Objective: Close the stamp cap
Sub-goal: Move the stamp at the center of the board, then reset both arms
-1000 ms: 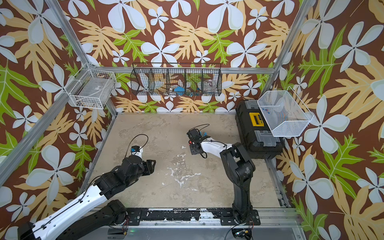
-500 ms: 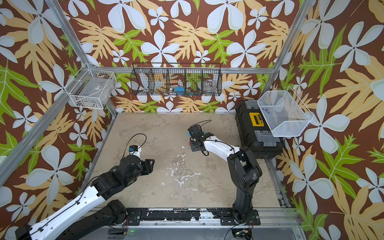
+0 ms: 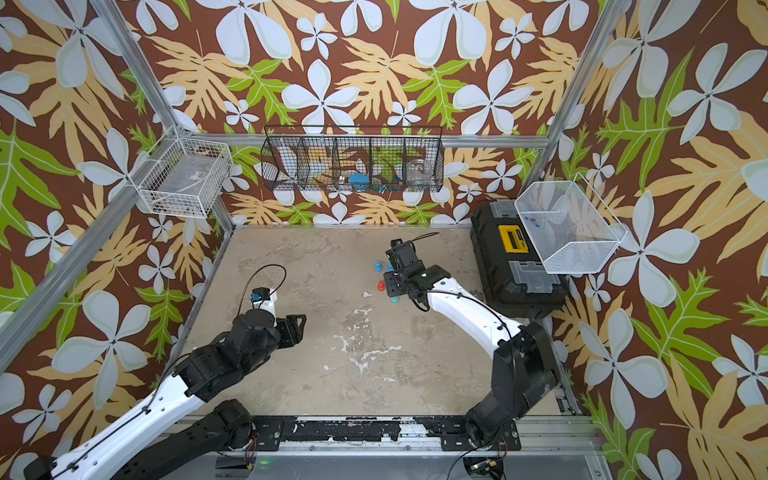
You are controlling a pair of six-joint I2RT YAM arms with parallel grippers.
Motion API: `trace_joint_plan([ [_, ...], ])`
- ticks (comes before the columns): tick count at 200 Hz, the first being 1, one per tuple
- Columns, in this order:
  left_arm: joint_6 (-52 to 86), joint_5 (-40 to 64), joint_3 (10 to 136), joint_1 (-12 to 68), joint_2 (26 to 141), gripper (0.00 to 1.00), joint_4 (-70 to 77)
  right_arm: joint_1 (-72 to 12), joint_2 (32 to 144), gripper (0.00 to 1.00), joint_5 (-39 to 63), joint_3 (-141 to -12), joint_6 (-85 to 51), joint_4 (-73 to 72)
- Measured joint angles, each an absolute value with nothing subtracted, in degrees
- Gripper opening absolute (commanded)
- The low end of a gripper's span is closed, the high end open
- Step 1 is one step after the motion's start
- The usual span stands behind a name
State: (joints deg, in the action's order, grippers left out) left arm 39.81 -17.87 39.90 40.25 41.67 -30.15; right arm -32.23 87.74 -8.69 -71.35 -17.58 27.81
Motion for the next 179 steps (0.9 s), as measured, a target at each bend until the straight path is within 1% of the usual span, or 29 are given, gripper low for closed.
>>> trace_joint_plan([
  [30, 40.0, -19.2, 40.2, 40.2, 39.9, 0.68, -30.6, -32.2, 78.4, 0.62, -7.8, -65.2, -17.8, 26.4],
  [54, 40.4, -22.2, 40.2, 40.2, 36.5, 0.73, -31.0, -32.1, 67.9, 0.68, -8.7, -57.4, -19.2, 23.0],
  [72, 40.4, -26.4, 39.6, 40.2, 32.6, 0.76, -30.6, -31.9, 58.9, 0.71, -11.7, -50.0, -19.8, 19.6],
  [101, 39.8, -35.8, 37.6, 40.2, 27.6, 0.84, -29.3, -31.9, 44.8, 0.71, -20.3, -38.0, -20.6, 14.8],
  [103, 39.6, -36.5, 37.5, 40.2, 27.5, 0.86, -29.1, -31.9, 43.9, 0.71, -21.1, -37.2, -20.8, 14.4],
  [109, 38.7, -38.3, 36.8, 40.2, 27.0, 0.98, -28.3, -31.9, 41.5, 0.70, -23.1, -35.1, -20.9, 13.7],
  [112, 38.3, -39.1, 36.4, 40.2, 26.8, 0.99, -27.7, -31.9, 40.5, 0.70, -24.2, -34.2, -21.0, 13.5],
  [117, 37.2, -40.7, 35.3, 40.2, 26.3, 1.00, -26.3, -31.9, 38.7, 0.71, -26.3, -32.5, -21.3, 13.1],
  [141, 32.1, -47.0, 29.1, 40.2, 24.2, 1.00, -18.7, -31.9, 32.4, 0.79, -33.3, -25.4, -21.0, 9.3],
  [150, 29.6, -49.6, 26.9, 40.2, 24.1, 1.00, -15.2, -31.9, 31.1, 0.86, -35.1, -23.2, -19.8, 8.1],
  [152, 29.1, -50.1, 26.6, 40.2, 24.1, 1.00, -14.7, -31.9, 30.9, 0.89, -35.4, -22.8, -19.4, 7.8],
  [155, 28.0, -51.2, 25.9, 40.2, 24.3, 1.00, -13.3, -31.9, 30.7, 0.98, -36.0, -22.3, -19.0, 7.4],
  [157, 27.3, -51.9, 25.5, 40.2, 24.4, 1.00, -12.3, -31.9, 30.5, 1.00, -36.3, -21.9, -18.7, 7.0],
  [179, 19.9, -57.1, 23.2, 39.6, 28.3, 1.00, -3.2, -31.9, 30.6, 1.00, -39.2, -17.9, -13.5, 2.0],
])
